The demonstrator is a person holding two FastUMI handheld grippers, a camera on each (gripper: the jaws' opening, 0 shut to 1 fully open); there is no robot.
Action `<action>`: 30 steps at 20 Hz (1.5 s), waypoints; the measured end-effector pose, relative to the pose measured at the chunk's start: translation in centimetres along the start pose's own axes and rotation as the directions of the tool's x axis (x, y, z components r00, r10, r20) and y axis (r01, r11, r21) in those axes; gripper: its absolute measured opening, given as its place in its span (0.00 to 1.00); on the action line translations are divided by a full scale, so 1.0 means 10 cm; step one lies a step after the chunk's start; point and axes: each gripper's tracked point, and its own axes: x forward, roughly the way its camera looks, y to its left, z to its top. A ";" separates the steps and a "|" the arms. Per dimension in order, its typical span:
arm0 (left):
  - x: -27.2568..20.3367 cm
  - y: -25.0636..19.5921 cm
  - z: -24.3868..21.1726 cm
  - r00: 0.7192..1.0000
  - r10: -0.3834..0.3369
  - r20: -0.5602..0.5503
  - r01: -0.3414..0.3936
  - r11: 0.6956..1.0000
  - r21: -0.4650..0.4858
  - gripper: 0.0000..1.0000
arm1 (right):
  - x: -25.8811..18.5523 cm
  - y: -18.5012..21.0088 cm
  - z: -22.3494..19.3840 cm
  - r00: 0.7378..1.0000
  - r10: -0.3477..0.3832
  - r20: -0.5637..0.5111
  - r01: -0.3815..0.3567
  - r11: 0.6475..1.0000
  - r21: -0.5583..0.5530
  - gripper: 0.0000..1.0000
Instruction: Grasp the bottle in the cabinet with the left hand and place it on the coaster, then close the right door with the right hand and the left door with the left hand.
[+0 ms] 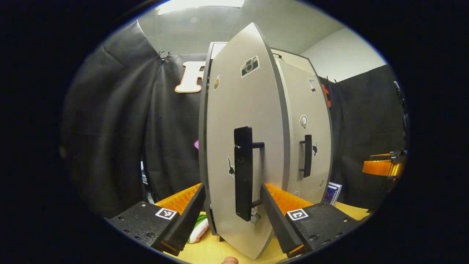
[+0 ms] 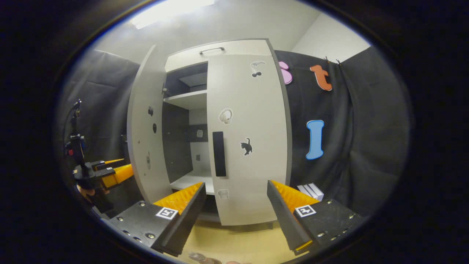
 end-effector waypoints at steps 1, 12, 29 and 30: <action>0.03 -0.04 0.00 1.000 -0.009 0.003 0.009 1.000 0.003 0.94 | 0.00 -0.02 -0.01 1.000 -0.005 -0.003 0.005 1.000 0.003 1.00; 0.54 -0.69 -0.02 0.989 -0.151 0.008 0.151 0.989 -0.001 0.93 | -0.21 -0.49 0.04 0.991 -0.131 0.010 0.131 0.991 0.004 1.00; 0.65 -0.92 0.32 0.994 -0.104 -0.034 0.103 0.994 -0.041 0.95 | -0.35 -0.82 0.57 0.946 -0.289 0.145 0.297 0.954 -0.036 1.00; 0.60 -0.90 0.36 0.995 -0.090 -0.041 0.089 0.995 -0.047 0.95 | -0.35 -0.78 0.66 0.941 -0.291 0.170 0.304 0.951 -0.051 0.96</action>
